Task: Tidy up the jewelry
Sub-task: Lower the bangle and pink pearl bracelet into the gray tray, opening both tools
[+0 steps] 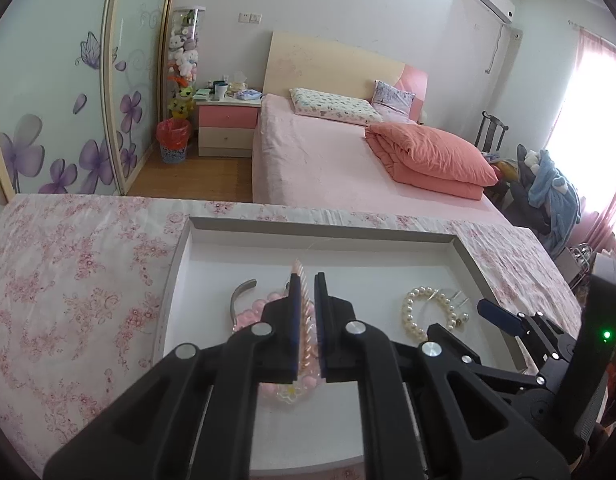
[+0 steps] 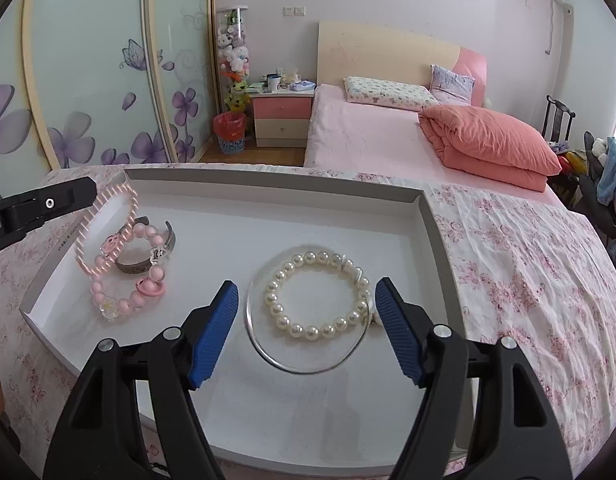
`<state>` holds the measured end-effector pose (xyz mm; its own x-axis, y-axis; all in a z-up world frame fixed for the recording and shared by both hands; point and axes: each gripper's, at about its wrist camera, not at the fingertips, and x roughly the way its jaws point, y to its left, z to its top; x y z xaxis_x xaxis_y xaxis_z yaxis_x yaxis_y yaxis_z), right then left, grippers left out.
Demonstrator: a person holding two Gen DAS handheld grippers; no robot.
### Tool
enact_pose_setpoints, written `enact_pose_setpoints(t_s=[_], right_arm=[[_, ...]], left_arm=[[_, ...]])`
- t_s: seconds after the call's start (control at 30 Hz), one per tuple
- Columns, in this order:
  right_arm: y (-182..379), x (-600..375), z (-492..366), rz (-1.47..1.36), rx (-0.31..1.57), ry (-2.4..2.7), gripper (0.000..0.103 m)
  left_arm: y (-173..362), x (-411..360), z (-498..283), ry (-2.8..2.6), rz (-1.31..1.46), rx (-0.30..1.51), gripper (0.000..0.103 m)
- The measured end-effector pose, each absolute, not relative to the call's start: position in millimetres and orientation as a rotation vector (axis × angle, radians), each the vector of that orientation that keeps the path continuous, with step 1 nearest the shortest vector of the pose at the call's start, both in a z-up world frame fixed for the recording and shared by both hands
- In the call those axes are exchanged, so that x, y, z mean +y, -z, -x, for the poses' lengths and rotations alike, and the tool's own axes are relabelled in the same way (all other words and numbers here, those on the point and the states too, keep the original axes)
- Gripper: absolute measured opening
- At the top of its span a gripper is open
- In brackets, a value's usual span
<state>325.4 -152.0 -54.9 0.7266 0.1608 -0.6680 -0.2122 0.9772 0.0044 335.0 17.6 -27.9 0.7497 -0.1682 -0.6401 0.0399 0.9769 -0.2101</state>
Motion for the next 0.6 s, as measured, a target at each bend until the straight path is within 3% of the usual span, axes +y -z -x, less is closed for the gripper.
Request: enact_pose_setpoints(t_s=[0.1, 0.6], right_arm=[[52.6, -154.9, -321.7, 0.066, 0.722, -0.204, 0.072], [38.7, -160.6, -286.6, 0.061, 0.692, -0.241, 0.071]], left_arm=[[30.8, 21.6, -336.0, 0.108, 0.208, 0.722, 0.018], [24.0, 48.8, -297.6, 0.052, 0.221, 0.711, 0.022]])
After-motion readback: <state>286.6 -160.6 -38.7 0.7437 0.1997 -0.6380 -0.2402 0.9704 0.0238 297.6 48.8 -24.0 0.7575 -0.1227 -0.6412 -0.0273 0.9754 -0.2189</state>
